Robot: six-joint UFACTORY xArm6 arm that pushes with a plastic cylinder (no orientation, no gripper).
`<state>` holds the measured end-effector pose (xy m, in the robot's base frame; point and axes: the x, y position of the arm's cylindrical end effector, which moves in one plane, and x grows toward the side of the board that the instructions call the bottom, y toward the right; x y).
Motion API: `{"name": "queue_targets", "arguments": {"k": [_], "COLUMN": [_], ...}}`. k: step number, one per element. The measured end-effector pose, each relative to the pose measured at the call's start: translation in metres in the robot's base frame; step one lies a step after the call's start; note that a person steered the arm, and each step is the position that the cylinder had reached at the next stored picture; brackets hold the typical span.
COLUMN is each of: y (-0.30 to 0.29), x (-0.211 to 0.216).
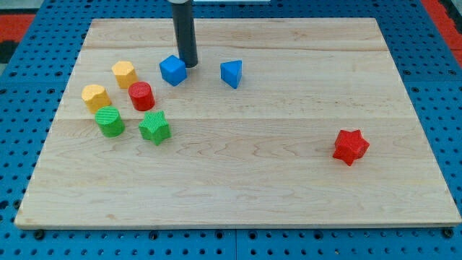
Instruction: Place the blue triangle diagonal to the green star
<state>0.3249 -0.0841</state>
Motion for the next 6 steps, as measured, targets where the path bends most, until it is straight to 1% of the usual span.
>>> {"name": "queue_targets", "arguments": {"k": [1, 2, 3, 4, 5, 6], "y": [0.023, 0.071, 0.124, 0.076, 0.049, 0.053], "x": [0.010, -0.030, -0.010, 0.012, 0.017, 0.027]}}
